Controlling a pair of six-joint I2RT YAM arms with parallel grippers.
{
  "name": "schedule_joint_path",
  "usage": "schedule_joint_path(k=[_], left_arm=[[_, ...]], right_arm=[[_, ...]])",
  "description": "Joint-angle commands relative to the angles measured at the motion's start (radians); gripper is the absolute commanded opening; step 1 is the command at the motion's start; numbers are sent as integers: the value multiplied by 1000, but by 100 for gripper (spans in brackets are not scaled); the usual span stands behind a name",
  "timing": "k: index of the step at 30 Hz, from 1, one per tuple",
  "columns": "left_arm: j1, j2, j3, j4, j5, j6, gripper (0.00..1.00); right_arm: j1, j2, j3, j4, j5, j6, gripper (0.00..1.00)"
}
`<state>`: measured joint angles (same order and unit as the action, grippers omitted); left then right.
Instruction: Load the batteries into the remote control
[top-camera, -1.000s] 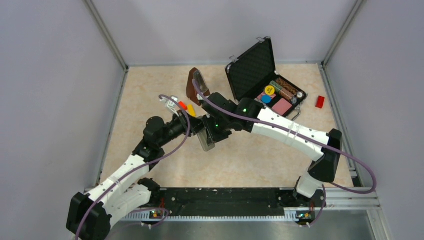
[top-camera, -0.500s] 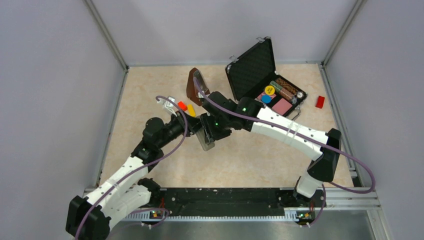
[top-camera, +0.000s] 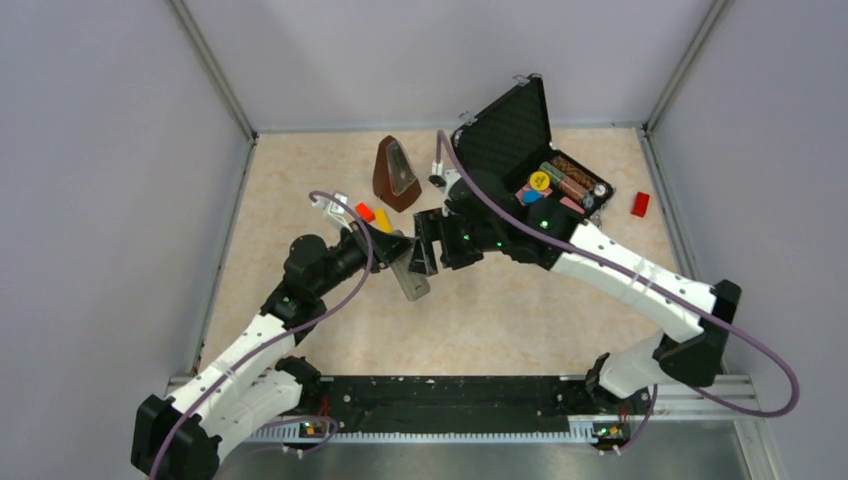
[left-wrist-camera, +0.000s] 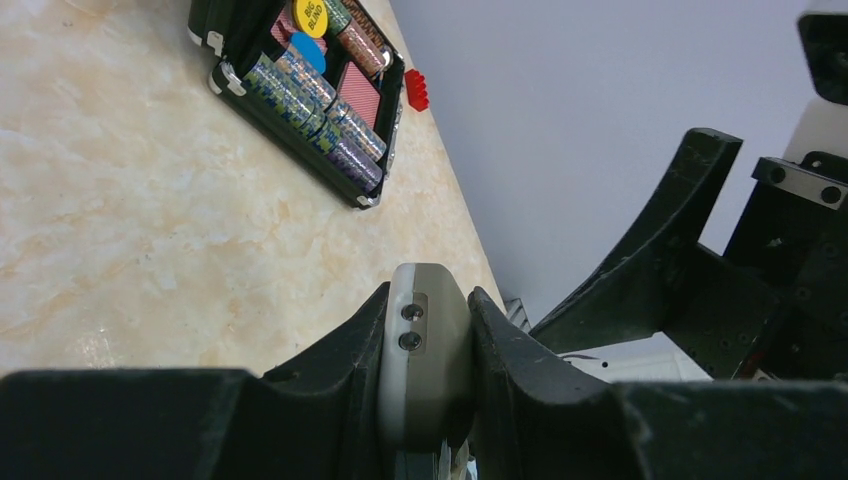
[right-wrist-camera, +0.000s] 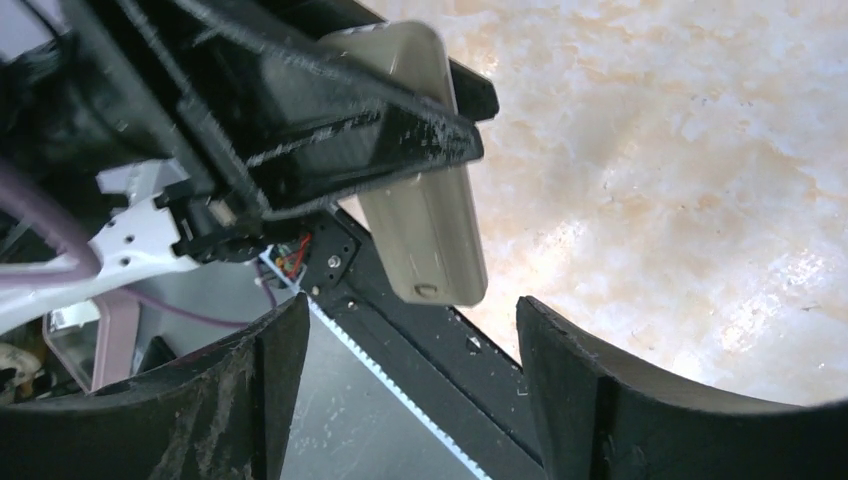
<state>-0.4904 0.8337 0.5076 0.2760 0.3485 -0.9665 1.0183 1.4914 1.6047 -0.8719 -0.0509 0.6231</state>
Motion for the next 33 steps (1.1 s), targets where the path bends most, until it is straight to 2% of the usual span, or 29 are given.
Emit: schedule_joint_path(k=[1, 10, 16, 21, 26, 32, 33], left_arm=[[8, -3, 61, 54, 43, 19, 0], [9, 23, 117, 80, 206, 42, 0], [10, 58, 175, 127, 419, 42, 0], [9, 52, 192, 164, 495, 20, 0], [9, 48, 191, 209, 504, -11, 0], [9, 55, 181, 232, 492, -39, 0], [10, 56, 180, 230, 488, -40, 2]], right_arm=[[-32, -142, -126, 209, -99, -53, 75], [-32, -185, -248, 364, -186, -118, 76], [-44, -204, -293, 421, -239, -121, 76], [-58, -250, -383, 540, -359, -96, 68], [-71, -296, -468, 685, -425, -37, 49], [-77, -304, -503, 753, -454, 13, 10], [-78, -299, -504, 756, -459, 19, 4]])
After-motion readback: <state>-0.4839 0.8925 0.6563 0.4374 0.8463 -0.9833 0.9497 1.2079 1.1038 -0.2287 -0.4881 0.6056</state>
